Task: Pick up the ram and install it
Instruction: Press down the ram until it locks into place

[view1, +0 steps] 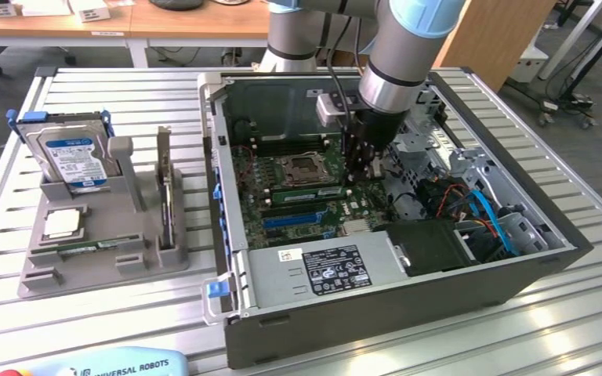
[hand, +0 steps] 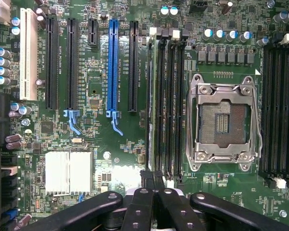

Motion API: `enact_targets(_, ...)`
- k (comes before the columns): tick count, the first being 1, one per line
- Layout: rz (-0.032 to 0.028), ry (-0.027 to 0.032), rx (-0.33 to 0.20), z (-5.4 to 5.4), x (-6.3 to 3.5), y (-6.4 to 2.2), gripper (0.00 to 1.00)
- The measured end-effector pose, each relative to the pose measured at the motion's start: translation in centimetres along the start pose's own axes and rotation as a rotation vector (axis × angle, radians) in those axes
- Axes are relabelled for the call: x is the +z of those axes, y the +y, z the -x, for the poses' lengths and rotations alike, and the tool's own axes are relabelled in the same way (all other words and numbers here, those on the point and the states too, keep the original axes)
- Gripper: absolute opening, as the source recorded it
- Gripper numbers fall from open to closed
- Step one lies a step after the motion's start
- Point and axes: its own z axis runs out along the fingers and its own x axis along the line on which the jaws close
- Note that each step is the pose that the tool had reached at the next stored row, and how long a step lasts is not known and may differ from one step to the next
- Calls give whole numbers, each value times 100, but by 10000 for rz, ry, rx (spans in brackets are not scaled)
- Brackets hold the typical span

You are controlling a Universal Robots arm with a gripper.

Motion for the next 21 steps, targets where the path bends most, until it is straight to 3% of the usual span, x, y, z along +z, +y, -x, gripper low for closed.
enact_targets(21,-2,-4,-1,-1,33,-2,10)
